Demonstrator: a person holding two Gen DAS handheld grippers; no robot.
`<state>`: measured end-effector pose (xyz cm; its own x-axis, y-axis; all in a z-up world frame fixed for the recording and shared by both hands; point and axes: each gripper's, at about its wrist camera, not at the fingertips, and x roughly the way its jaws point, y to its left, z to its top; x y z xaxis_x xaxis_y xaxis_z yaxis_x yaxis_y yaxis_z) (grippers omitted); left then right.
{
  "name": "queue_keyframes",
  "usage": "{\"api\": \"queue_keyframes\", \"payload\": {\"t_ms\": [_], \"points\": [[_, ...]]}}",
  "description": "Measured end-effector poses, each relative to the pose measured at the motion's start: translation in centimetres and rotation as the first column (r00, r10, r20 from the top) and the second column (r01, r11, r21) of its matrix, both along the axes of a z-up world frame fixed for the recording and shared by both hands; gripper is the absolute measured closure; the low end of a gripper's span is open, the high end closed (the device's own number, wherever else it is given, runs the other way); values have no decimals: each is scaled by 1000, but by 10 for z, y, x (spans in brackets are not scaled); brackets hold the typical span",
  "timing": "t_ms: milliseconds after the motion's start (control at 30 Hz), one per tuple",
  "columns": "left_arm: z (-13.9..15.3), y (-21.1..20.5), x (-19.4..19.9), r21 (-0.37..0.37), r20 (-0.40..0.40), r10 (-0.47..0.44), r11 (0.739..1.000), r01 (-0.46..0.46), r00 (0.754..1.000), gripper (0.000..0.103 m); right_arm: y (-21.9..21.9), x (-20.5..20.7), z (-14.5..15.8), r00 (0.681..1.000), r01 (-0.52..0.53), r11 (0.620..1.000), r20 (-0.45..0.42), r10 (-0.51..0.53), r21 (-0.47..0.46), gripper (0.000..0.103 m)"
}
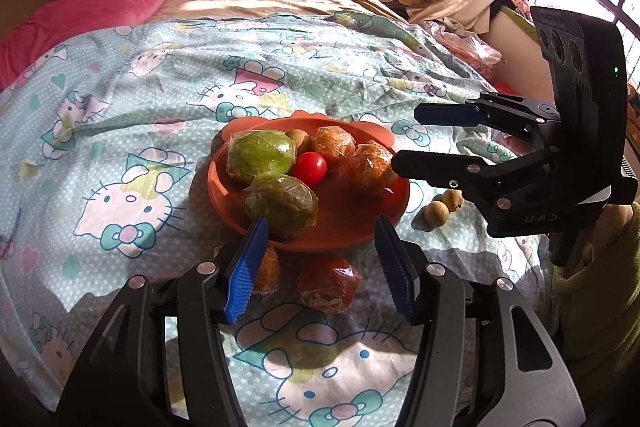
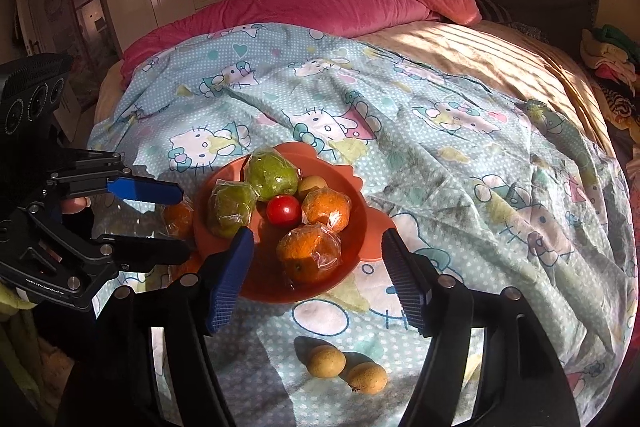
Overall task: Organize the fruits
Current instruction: 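Release the tomato onto the plate with the left tool while the right tool releases its orange, then withdraw both open tools away from the plate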
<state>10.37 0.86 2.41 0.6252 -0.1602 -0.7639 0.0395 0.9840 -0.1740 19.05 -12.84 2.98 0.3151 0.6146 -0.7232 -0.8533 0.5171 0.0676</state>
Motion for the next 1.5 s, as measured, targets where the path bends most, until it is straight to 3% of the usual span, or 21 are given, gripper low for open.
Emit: {"api": "queue_keyframes", "payload": {"t_ms": [533, 1100, 1500], "points": [[16, 7, -7, -1, 31, 53, 999, -53, 998, 29, -23, -6, 28, 998, 55, 995, 35, -58, 83, 23], [34, 9, -13, 2, 63, 81, 997, -82, 995, 15, -43, -15, 46, 992, 97, 986, 62, -107, 138, 12], [38, 2, -16, 1, 70, 70, 998, -71, 995, 10, -44, -28, 52, 989, 95, 986, 99, -109, 135, 9]]}}
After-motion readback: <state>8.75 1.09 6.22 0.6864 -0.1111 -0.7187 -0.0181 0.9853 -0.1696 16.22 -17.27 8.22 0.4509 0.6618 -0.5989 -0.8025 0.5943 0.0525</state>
